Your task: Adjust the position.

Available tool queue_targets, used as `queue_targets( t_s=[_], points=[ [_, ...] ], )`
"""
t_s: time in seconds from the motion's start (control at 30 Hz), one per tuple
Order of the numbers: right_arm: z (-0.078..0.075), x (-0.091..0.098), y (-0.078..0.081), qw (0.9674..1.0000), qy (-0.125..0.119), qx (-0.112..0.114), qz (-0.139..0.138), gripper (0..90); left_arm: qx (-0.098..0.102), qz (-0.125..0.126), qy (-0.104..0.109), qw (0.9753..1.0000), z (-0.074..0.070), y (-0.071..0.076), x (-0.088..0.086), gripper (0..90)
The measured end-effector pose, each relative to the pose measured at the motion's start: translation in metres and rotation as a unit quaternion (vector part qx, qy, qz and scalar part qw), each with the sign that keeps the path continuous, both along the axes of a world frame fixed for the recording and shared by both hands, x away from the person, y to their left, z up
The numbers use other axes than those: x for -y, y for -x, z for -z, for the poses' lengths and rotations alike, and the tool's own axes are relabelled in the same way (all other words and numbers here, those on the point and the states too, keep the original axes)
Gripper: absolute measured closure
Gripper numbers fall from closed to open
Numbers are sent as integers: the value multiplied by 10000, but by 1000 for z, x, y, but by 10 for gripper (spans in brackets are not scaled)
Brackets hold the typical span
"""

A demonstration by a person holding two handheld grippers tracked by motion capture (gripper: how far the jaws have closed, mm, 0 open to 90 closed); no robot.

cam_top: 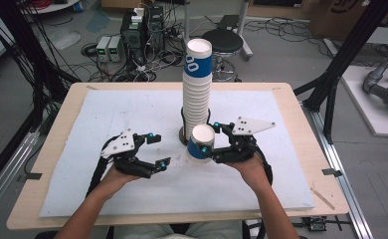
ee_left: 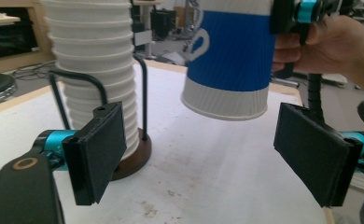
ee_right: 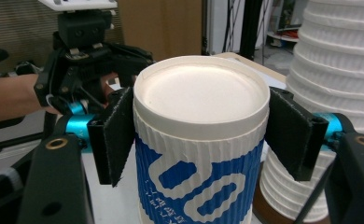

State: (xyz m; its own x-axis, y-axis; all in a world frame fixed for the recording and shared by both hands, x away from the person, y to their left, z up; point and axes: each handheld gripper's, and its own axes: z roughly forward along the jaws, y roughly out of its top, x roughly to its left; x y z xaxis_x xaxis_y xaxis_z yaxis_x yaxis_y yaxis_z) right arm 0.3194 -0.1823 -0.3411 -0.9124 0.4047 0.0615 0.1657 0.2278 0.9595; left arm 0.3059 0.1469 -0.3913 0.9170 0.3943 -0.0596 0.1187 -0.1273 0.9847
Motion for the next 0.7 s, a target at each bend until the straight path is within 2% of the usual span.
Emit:
queue_targets(
  t_s=[0.27,0.5,0.7],
  points=[
    [2,-11,1,9999,-72,-40,-147,297,11,126,5,9999,0,-3,7,166],
    [6,-19,1,9996,-105,-89,-255,297,74,295,-116,9995,4,-3,20,166],
    [9,-25,2,9993,-126,-139,-312,297,68,423,-67,9991,6,-5,27,166]
  ],
)
